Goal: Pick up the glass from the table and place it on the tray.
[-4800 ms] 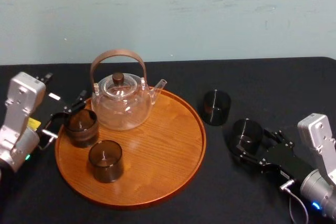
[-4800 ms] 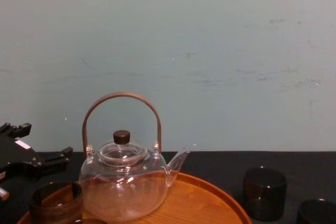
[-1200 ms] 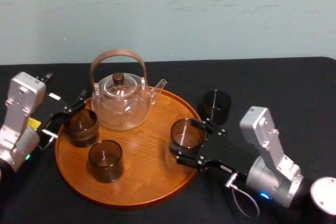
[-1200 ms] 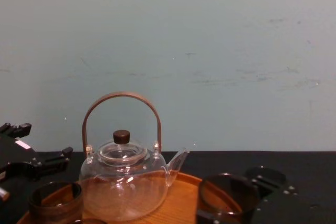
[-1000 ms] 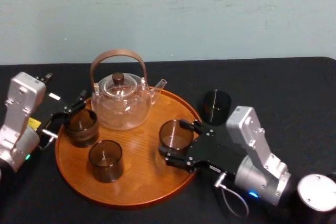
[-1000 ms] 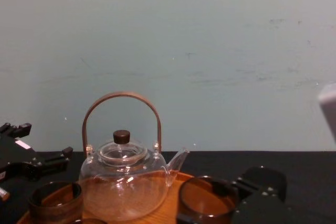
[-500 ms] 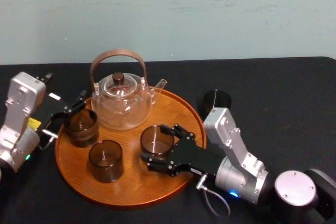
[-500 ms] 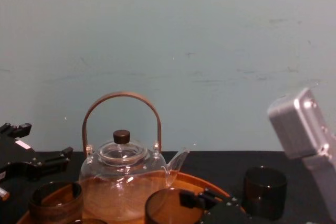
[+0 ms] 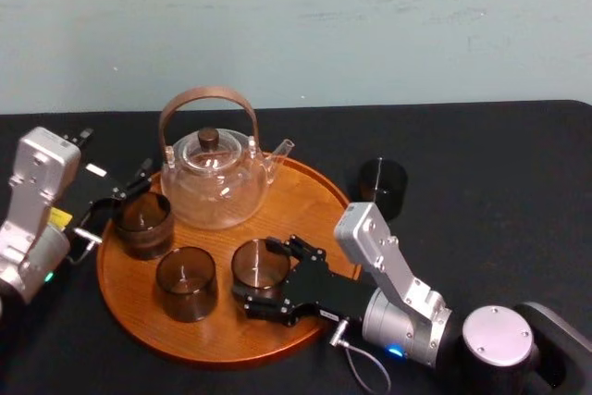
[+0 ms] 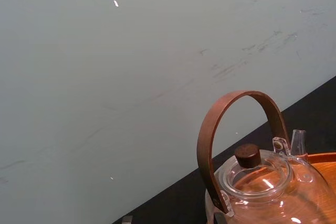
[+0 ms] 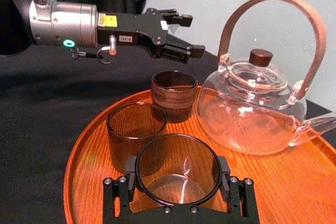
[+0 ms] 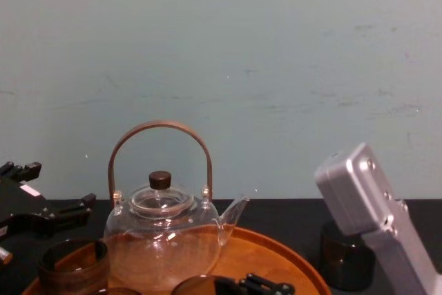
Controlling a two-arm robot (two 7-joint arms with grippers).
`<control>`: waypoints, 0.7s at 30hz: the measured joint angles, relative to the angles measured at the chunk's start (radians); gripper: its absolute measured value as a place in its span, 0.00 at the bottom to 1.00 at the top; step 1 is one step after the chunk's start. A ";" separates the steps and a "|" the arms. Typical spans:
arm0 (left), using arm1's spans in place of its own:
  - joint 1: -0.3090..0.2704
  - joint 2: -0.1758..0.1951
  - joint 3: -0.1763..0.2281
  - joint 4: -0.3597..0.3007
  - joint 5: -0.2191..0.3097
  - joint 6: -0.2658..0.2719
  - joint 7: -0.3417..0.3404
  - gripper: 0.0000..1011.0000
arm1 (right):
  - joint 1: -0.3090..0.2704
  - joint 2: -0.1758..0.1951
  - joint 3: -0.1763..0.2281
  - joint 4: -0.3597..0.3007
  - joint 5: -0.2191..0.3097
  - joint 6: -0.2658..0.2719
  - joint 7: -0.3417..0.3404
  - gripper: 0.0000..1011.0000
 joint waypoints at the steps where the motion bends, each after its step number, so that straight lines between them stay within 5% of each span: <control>1: 0.000 0.000 0.000 0.000 0.000 0.000 0.000 0.99 | 0.001 -0.001 -0.001 0.003 -0.001 0.000 0.000 0.90; 21: 0.000 0.000 0.000 0.000 0.000 0.000 0.000 0.99 | 0.015 -0.011 -0.014 0.041 -0.008 -0.006 0.007 0.90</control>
